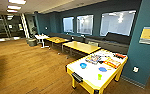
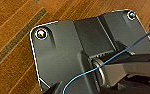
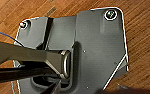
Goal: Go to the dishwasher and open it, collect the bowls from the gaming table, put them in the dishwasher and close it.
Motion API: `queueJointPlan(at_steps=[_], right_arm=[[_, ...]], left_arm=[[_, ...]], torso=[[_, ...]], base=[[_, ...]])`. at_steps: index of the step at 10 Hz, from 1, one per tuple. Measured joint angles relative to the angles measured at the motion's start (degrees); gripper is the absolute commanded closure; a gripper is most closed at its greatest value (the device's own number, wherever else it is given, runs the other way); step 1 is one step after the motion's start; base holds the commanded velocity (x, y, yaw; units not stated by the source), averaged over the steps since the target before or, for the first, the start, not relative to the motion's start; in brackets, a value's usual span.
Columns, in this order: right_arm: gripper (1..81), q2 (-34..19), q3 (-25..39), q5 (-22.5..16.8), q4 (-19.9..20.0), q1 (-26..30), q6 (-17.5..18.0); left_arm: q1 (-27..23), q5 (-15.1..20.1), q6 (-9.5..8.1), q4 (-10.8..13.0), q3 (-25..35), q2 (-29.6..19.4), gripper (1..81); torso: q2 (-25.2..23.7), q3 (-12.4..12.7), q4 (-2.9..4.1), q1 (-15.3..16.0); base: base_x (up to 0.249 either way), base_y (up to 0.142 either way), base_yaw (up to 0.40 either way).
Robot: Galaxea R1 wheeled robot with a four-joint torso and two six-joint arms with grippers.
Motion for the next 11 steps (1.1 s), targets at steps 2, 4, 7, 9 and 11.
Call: queueJointPlan(at_steps=[2,4,7,9,11], right_arm=[[1.0,-0.33,-0.16,-0.02,0.02,0.05,0.00],[1.0,0.33,-0.05,-0.02,0.00,-0.11,0.00],[1.0,-0.27,-0.13,0.02,0.00,-0.17,0.00],[1.0,0.02,-0.13,-0.04,0.00,-0.35,0.00],[1.0,0.00,-0.13,0.02,0.00,-0.28,0.00]], left_arm=[[-0.18,-0.09,0.00,0.00,0.07,0.15,1.0],[0.04,0.02,0.00,0.00,-0.11,-0.22,1.0],[-0.27,-0.13,0.00,-0.02,0.11,0.02,1.0],[0.01,0.02,0.00,-0.02,0.11,0.02,1.0],[-0.13,-0.02,0.00,-0.02,0.09,-0.18,1.0]], torso=[[0.02,0.00,0.00,0.02],[0.00,0.00,0.00,0.00],[0.02,0.00,0.00,0.02],[0.02,0.00,0.00,0.00],[0.02,0.00,0.00,0.00]], base=[[0.174,0.030,0.000],[0.174,0.060,0.000],[0.174,0.060,0.000],[0.174,0.030,0.000],[0.174,0.060,0.000]])
